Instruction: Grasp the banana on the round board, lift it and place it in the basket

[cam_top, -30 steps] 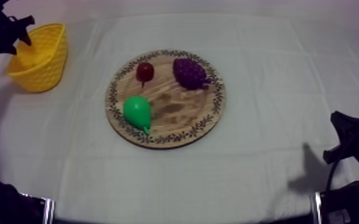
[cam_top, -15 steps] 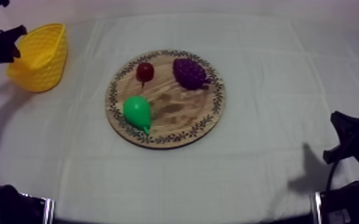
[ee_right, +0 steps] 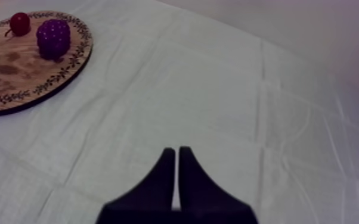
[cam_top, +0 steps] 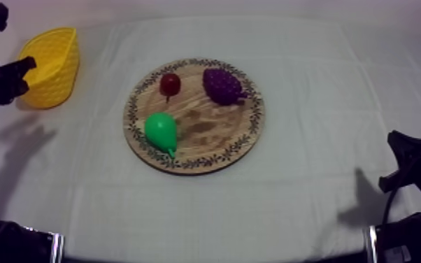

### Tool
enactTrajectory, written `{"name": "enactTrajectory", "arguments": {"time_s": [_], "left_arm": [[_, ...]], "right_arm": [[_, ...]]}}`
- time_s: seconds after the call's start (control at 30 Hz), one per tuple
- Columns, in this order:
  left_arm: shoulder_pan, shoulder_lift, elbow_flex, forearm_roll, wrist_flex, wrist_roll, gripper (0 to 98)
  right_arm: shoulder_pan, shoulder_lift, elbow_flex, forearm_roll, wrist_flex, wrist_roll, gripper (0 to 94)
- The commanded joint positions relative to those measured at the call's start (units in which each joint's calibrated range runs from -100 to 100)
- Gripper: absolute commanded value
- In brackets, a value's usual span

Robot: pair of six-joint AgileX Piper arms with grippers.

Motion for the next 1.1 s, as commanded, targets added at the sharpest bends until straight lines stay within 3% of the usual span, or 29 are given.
{"name": "enactTrajectory", "arguments": {"time_s": [0.0, 0.1, 0.27, 0.47, 0.73, 1.07], "left_arm": [[0.18, -5.44, 5.96, -0.14, -1.44, 1.33, 0.1], [0.66, -10.27, 10.54, -0.38, -2.84, 2.04, 0.0], [1.51, -18.52, 16.66, 0.32, -4.26, 0.26, 0.0], [2.01, -29.63, 26.46, 0.50, -8.62, -4.44, 0.0], [1.74, -43.90, 38.87, -0.04, -10.78, -8.16, 0.1], [1.22, -57.97, 41.77, 3.52, -5.17, -16.97, 0.1]], "right_arm": [[0.01, -0.01, 0.04, 0.00, 0.01, 0.00, 0.4], [0.01, -0.01, 0.04, 0.00, 0.01, 0.00, 0.4], [0.01, -0.01, 0.04, 0.00, 0.01, 0.00, 0.4], [0.01, -0.01, 0.04, 0.00, 0.01, 0.00, 0.4], [0.01, -0.01, 0.04, 0.00, 0.01, 0.00, 0.4], [-0.06, -0.01, 0.04, 0.00, 0.01, 0.00, 0.4]]}}
